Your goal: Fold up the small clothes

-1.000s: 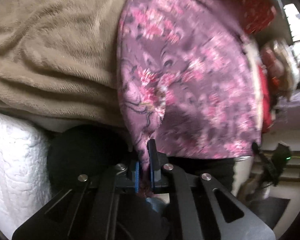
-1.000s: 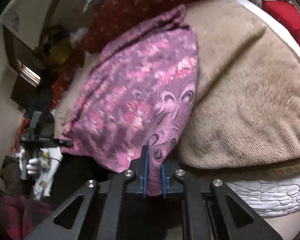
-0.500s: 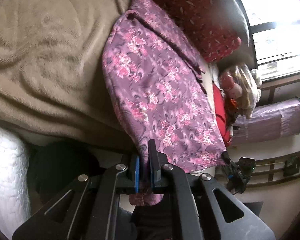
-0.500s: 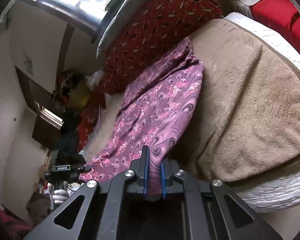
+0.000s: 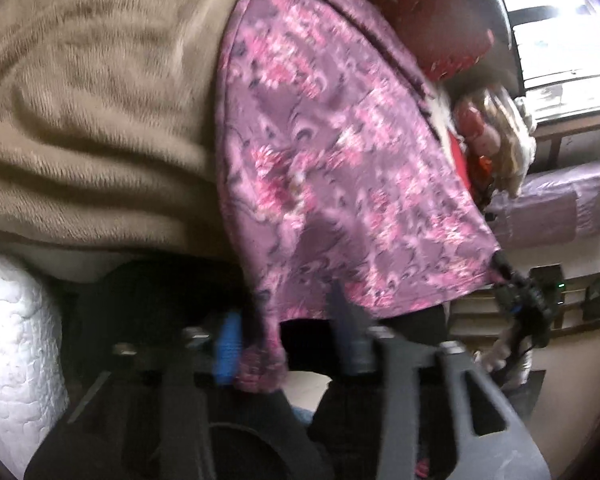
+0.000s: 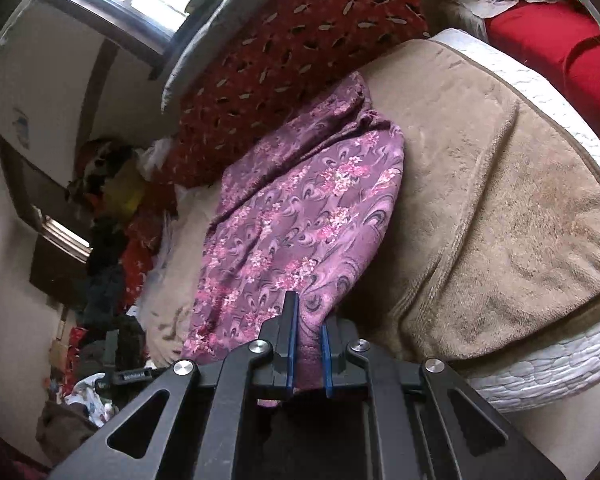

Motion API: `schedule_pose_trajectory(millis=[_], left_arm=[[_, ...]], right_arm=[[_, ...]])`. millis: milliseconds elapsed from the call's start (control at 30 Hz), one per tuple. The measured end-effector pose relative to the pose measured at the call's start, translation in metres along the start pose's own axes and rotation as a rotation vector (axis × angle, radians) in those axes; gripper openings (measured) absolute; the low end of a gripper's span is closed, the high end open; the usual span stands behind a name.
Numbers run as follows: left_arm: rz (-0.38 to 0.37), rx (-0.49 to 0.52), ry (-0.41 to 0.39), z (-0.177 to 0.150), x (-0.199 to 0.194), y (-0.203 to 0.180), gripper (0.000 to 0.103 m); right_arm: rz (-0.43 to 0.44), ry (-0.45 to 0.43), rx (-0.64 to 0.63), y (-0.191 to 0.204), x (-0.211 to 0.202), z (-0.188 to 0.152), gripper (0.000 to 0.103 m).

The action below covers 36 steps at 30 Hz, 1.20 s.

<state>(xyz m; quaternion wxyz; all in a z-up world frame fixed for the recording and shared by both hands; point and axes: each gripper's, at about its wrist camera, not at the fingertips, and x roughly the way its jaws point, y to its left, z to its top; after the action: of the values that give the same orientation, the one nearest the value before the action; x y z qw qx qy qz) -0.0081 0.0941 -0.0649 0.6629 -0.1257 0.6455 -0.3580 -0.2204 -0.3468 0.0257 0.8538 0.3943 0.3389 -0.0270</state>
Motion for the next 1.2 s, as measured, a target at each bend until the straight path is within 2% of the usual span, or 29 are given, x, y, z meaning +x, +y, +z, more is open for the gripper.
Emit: schedule_pose_trajectory(millis=[100,133,167,233,367,433,500,700,833,967,1200], left_arm=[[0.013,0.026,0.010,-0.001,0.004,-0.001,0.046],[0.011,0.032,0.013,0.000,0.004,-0.001,0.030],[-0.003,0.046,0.026,0.001,0.004,-0.003,0.001],[-0.047,0.040,0.041,0.005,0.001,-0.003,0.002],[-0.192,0.015,0.006,0.018,-0.031,-0.010,0.002],[-0.261,-0.001,-0.020,0.031,-0.052,-0.017,0.002],[-0.294,-0.011,-0.043,0.044,-0.068,-0.024,0.002],[-0.297,-0.041,-0.122,0.081,-0.095,-0.031,0.002],[-0.339,-0.118,-0.159,0.114,-0.097,-0.034,0.002],[-0.341,-0.205,-0.189,0.161,-0.086,-0.035,0.002],[-0.289,-0.315,-0.225,0.253,-0.064,-0.029,0.002]], right_arm=[[-0.027,0.002,0.006,0.003,0.001,-0.002,0.009],[-0.036,0.001,0.007,0.005,0.001,-0.003,0.009],[-0.041,0.001,0.008,0.007,0.000,-0.003,0.009],[-0.045,-0.003,-0.008,0.012,-0.001,-0.004,0.009],[-0.003,-0.028,-0.027,0.028,-0.007,0.000,0.009],[0.036,-0.057,-0.027,0.035,-0.013,0.005,0.009],[0.092,-0.093,-0.001,0.035,-0.018,0.010,0.009],[0.202,-0.127,0.075,0.019,-0.006,0.032,0.009],[0.284,-0.143,0.120,0.004,0.009,0.060,0.009],[0.362,-0.159,0.167,-0.014,0.035,0.101,0.009],[0.374,-0.160,0.223,-0.038,0.109,0.182,0.009]])
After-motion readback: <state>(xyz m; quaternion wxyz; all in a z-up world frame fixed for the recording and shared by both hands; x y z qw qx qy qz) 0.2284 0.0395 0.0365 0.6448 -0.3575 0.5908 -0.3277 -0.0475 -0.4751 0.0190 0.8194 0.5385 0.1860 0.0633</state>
